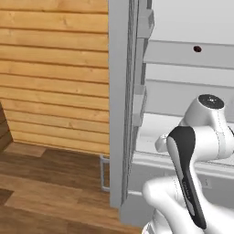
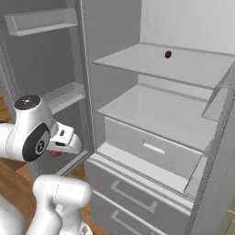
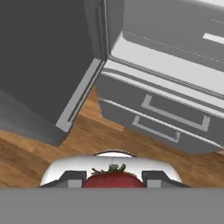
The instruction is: Take the strawberry from the fridge and place it on top of the pancake, located on the dining counter.
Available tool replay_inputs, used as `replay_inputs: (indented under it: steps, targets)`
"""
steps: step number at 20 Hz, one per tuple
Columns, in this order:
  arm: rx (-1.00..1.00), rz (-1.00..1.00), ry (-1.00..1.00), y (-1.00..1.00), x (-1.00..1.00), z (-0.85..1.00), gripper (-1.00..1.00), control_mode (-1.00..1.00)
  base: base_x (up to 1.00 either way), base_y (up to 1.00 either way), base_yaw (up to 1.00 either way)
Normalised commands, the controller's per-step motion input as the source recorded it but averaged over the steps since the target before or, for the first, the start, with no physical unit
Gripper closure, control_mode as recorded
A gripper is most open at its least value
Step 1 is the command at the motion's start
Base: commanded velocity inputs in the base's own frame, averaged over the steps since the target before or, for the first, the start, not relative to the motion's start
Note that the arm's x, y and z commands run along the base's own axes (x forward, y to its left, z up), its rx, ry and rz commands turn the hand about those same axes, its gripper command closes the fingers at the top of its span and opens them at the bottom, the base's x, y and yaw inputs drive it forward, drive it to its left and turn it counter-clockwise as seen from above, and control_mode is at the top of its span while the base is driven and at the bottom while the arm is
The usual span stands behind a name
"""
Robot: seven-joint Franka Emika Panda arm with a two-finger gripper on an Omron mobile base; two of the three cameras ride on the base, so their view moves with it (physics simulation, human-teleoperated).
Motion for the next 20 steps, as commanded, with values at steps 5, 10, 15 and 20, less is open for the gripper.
replay_inputs:
  steps: [5, 10, 15, 20]
  targets:
    - [0.0, 0.0, 0.0, 0.0, 0.0, 0.0, 1.0, 1.0, -0.51, -0.06, 0.87]
    - [0.0, 0.0, 0.0, 0.0, 0.0, 0.0, 1.0, 1.0, -0.73, -0.01, 0.75]
    - [0.0, 0.0, 0.0, 0.0, 0.0, 0.0, 1.0, 1.0, -0.86, 0.18, 0.7]
    - [0.0, 0.0, 0.0, 0.0, 0.0, 0.0, 1.0, 1.0, -1.0, 0.41, 0.6]
